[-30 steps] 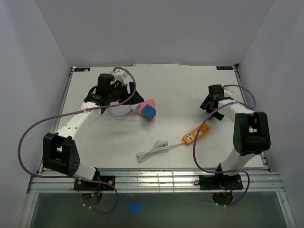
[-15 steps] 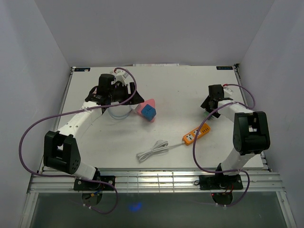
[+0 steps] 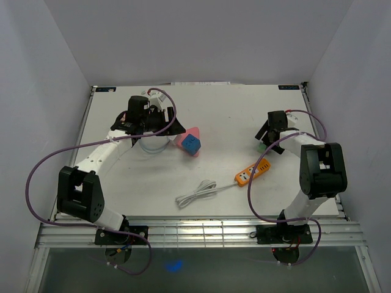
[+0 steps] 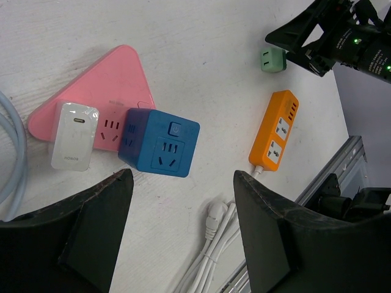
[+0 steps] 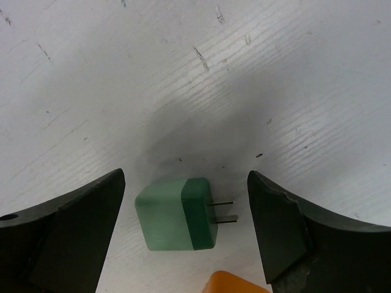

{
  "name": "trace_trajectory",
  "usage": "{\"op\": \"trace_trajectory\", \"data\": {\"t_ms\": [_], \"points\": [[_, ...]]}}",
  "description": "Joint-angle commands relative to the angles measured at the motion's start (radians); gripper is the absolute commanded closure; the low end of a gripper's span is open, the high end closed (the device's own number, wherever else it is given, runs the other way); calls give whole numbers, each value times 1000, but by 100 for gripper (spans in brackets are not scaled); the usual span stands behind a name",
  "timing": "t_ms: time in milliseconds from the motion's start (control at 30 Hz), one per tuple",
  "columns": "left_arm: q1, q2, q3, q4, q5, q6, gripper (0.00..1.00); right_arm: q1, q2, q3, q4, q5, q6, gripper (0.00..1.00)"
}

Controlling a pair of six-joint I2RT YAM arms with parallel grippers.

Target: Insert the plug

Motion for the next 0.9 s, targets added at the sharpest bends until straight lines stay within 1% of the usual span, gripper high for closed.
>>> {"op": "trace_trajectory", "data": {"t_ms": [0, 100, 233, 267, 300, 333, 400, 500, 633, 700, 867], "points": [[-1, -11, -2, 10, 15, 1, 23, -3, -16, -8, 41, 4, -30, 13], [-1, -9, -2, 10, 16, 3, 23, 0, -22, 6, 35, 12, -70, 13], [-1, -8, 0, 9, 19, 3, 23, 26, -31, 44, -19, 53, -135, 9], [-1, -8, -2, 9, 21, 3, 23, 33, -34, 46, -14, 46, -203, 9], [-1, -8, -2, 10, 22, 3, 23, 42, -49, 38, 10, 20, -252, 8], [-3, -8, -2, 9, 27, 4, 23, 51, -60, 25, 41, -47, -294, 6], [-3, -8, 0, 9, 34, 6, 23, 57, -83, -2, 105, -91, -354, 6], [-1, -9, -2, 9, 36, 4, 23, 72, -80, 26, 95, -74, -392, 7], [-1, -8, 1, 9, 51, 1, 23, 80, -37, 72, 43, -51, -417, 13], [-1, -8, 1, 9, 57, 1, 23, 80, -19, 80, 36, -54, -417, 14], [-1, -12, 3, 9, 70, -2, 23, 83, -7, 90, 10, -3, -396, 14]]}}
